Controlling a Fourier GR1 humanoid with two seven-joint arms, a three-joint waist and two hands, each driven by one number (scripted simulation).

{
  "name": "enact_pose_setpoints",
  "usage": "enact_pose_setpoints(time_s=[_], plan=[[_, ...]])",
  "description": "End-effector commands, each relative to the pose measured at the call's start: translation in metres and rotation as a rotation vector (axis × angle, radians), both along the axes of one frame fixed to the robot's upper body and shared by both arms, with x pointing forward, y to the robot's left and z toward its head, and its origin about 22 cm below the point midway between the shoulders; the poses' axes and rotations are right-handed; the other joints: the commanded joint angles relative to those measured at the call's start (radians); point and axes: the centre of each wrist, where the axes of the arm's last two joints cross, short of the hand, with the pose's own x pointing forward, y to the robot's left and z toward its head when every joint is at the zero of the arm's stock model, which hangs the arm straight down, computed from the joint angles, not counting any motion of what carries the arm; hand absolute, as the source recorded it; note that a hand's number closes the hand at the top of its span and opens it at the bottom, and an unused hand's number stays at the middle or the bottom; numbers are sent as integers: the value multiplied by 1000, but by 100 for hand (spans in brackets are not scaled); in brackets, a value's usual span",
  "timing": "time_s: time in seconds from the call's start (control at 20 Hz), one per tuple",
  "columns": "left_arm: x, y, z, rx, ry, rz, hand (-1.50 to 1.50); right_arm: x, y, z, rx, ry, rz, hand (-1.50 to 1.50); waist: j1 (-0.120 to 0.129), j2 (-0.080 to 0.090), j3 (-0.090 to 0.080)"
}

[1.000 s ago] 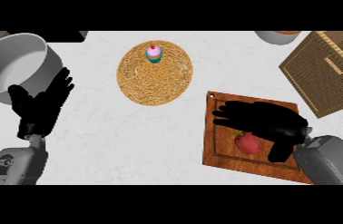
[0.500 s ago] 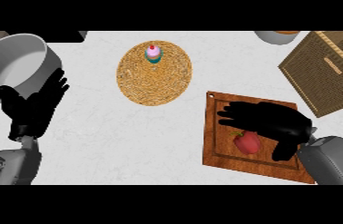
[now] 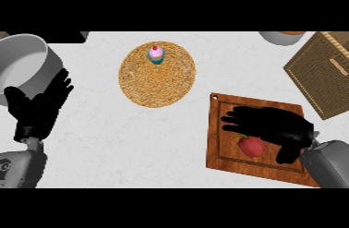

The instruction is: Pick the bell pepper from the cutting board and place it in the basket

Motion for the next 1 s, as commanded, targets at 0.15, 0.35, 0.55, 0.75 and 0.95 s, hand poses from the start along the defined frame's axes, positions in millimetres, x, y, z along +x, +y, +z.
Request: enact_pose_setpoints(time_s=[0.15,0.35,0.55,0.75,0.95], plan=[[-6,11,-4,6,-5,6,0,-9,17,-23,-38,-18,20,-150,-1,0,0],[-21,1,-17,3,4,5,0,-5,-3,-39,-52,-27,12,-150,4,0,0],[-8,13,3,-5,-10,17,0,-15,-3,-42,-146,-90,103,150,-1,0,0],[0,9,1,9,-13,20,0,-13,12,-39,-142,-104,114,150,-3,0,0],[2,12,-1,10,0,9,0,-5,15,-52,-132,-111,122,150,-1,0,0]])
